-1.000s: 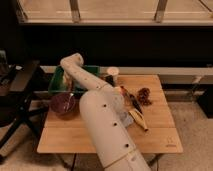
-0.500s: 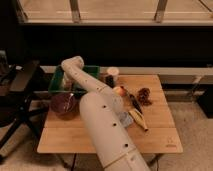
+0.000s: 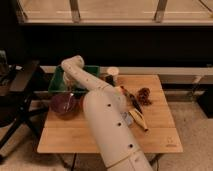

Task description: Place pepper in table surface

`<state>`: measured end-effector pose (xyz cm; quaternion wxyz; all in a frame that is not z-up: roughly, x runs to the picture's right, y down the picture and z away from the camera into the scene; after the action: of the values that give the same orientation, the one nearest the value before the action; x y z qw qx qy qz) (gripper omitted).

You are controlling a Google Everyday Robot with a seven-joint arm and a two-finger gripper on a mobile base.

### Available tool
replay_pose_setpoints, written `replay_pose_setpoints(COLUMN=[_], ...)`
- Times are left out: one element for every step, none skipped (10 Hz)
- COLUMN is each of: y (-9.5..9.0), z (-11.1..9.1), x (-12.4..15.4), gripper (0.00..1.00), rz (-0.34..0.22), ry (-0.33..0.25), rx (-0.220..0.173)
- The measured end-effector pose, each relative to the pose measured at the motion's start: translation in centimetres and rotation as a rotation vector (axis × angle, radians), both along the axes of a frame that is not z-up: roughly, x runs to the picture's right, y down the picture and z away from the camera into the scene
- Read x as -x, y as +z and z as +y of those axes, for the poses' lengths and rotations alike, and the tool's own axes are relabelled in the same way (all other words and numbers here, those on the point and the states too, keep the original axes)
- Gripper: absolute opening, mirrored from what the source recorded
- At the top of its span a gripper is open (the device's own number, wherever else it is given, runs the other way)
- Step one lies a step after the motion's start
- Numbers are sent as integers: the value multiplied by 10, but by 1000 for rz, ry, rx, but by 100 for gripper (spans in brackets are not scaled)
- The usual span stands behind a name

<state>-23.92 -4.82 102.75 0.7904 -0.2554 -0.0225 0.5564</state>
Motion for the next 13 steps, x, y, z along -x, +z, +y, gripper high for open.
replay_pose_setpoints(y=[-4, -11, -20, -31, -49, -65, -81, -99, -121, -135, -155, -170, -184], z=[-4, -13, -24, -35, -52, -66, -75, -81, -80, -74, -58, -41, -26], x=[0, -1, -4, -7, -15, -21, -29, -41, -58, -66, -72, -79, -85], gripper=[0, 0, 0, 0, 0, 0, 0, 0, 0, 0, 0, 0, 0], rz=[-10, -24, -36, -48, -59, -70, -77, -85, -83, -77, -71, -64, -61], ry=[10, 25, 39, 51, 62, 67, 66, 63, 57, 53, 51, 51, 53], rx=[-8, -23, -41, -60, -87, -104, -110, -109, -103, -93, -73, -51, -35])
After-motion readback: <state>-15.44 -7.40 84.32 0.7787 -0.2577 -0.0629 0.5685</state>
